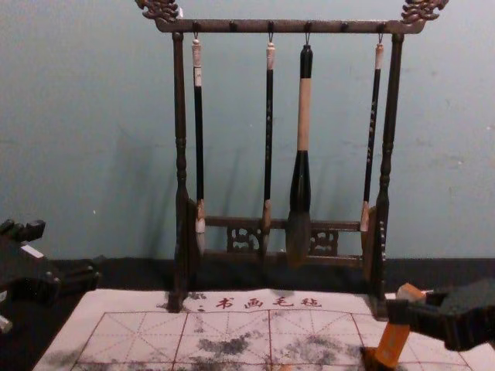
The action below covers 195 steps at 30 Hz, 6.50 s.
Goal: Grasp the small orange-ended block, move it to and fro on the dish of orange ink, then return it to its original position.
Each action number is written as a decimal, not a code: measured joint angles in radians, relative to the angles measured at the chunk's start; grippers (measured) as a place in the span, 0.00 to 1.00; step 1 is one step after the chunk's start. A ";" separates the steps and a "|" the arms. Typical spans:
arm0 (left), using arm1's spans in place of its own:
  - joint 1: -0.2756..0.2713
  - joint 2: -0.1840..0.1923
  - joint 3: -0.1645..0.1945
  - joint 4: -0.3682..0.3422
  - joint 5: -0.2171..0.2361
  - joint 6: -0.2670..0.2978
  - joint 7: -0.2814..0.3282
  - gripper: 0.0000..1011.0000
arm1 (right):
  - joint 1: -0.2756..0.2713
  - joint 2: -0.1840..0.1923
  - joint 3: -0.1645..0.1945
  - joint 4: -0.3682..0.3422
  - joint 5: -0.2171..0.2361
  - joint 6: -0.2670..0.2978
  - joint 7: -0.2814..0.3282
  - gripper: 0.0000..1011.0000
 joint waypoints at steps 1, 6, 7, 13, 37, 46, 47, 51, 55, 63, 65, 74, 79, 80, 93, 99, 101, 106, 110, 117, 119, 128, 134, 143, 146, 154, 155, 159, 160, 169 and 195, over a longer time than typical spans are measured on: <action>0.000 0.000 0.000 0.000 0.000 0.000 0.000 0.99 | 0.001 -0.005 0.000 0.005 0.000 0.003 -0.003 0.11; 0.000 0.000 0.000 0.000 0.000 0.000 0.000 0.99 | 0.007 -0.018 0.001 0.021 0.002 0.011 -0.010 0.11; 0.000 0.000 0.000 0.000 0.000 0.000 0.000 0.99 | 0.009 -0.023 0.001 0.026 0.002 0.014 -0.013 0.11; 0.000 0.000 0.000 0.000 0.000 0.000 0.000 0.99 | 0.015 -0.035 0.003 0.041 0.002 0.019 -0.020 0.11; 0.000 0.000 0.000 0.000 0.000 0.000 0.000 0.99 | 0.044 -0.061 -0.012 0.085 -0.022 0.029 -0.020 0.11; 0.000 0.000 0.000 0.000 0.000 0.000 0.000 0.99 | 0.065 -0.074 -0.032 0.112 -0.051 0.032 -0.012 0.11; 0.000 0.000 0.000 0.000 0.000 0.000 0.000 0.99 | 0.066 -0.076 -0.034 0.114 -0.054 0.032 -0.012 0.11; 0.000 0.000 0.000 0.000 0.000 0.000 0.000 0.99 | 0.071 -0.083 -0.041 0.120 -0.065 0.035 -0.010 0.11; 0.000 0.000 0.000 0.000 0.000 0.000 0.000 0.99 | 0.072 -0.087 -0.046 0.124 -0.082 0.036 -0.011 0.11; 0.000 0.000 0.000 0.000 0.000 0.000 0.000 0.99 | 0.073 -0.098 -0.048 0.133 -0.110 0.035 -0.011 0.11; 0.000 0.000 0.000 0.000 0.000 0.000 0.000 0.99 | 0.073 -0.100 -0.048 0.135 -0.115 0.036 -0.011 0.11; 0.000 0.000 0.000 0.000 0.000 0.000 0.000 0.99 | 0.072 -0.106 -0.047 0.142 -0.140 0.040 -0.003 0.11; 0.000 0.000 0.000 0.000 0.000 0.000 0.000 0.99 | 0.072 -0.106 -0.048 0.143 -0.151 0.044 0.000 0.11; 0.000 0.000 0.000 0.000 0.000 0.000 0.000 0.99 | 0.072 -0.106 -0.048 0.143 -0.150 0.044 0.000 0.11; 0.000 0.000 0.000 0.000 0.000 0.000 0.000 0.99 | 0.071 -0.106 -0.047 0.143 -0.147 0.043 0.000 0.22; 0.000 0.000 0.000 0.000 0.000 0.000 0.000 0.99 | 0.071 -0.105 -0.046 0.142 -0.146 0.043 0.000 0.37; 0.000 0.000 0.000 0.000 0.000 0.000 0.000 0.99 | 0.071 -0.105 -0.046 0.142 -0.146 0.043 -0.001 0.45; 0.000 0.000 0.000 0.000 0.000 0.000 0.000 0.99 | 0.071 -0.106 -0.046 0.142 -0.145 0.043 -0.001 0.61; 0.000 0.000 0.000 0.000 0.000 0.000 0.000 0.99 | 0.071 -0.105 -0.046 0.142 -0.145 0.043 -0.001 0.73; 0.000 0.000 0.000 0.000 0.000 0.000 0.000 0.99 | 0.071 -0.105 -0.046 0.142 -0.145 0.042 -0.001 0.92; 0.000 0.000 0.000 0.000 0.000 0.000 0.000 0.99 | 0.071 -0.106 -0.046 0.142 -0.145 0.042 -0.001 0.97; 0.000 0.000 0.000 0.000 0.000 0.000 0.000 0.99 | 0.044 -0.111 -0.010 0.123 -0.162 -0.113 -0.003 0.99; 0.000 0.000 0.000 0.000 0.000 0.000 0.000 0.99 | -0.001 -0.138 0.037 0.119 -0.252 -0.254 -0.131 0.99; 0.000 0.000 0.000 0.000 0.000 0.000 0.000 0.99 | -0.041 -0.187 0.052 0.207 -0.387 -0.339 -0.285 0.99; 0.000 0.000 0.000 0.000 0.000 0.000 0.000 0.99 | -0.047 -0.199 0.057 0.224 -0.394 -0.347 -0.296 0.99; 0.000 0.000 0.000 0.000 0.000 0.000 0.000 0.99 | -0.053 -0.213 0.068 0.238 -0.396 -0.352 -0.305 0.99; 0.000 0.000 0.000 0.000 0.000 0.000 0.000 0.99 | -0.053 -0.212 0.068 0.237 -0.396 -0.352 -0.304 0.99; 0.000 0.000 0.000 0.000 0.000 0.000 0.000 0.99 | -0.052 -0.211 0.066 0.236 -0.396 -0.352 -0.303 0.99; 0.000 0.000 0.000 0.000 0.000 0.000 0.000 0.99 | -0.052 -0.210 0.066 0.235 -0.396 -0.352 -0.303 0.99; 0.000 0.000 0.000 0.000 0.000 0.000 0.000 0.99 | -0.051 -0.208 0.064 0.233 -0.396 -0.351 -0.302 0.99; 0.000 0.000 0.000 0.000 0.000 0.000 0.000 0.99 | -0.050 -0.207 0.062 0.231 -0.395 -0.349 -0.300 0.99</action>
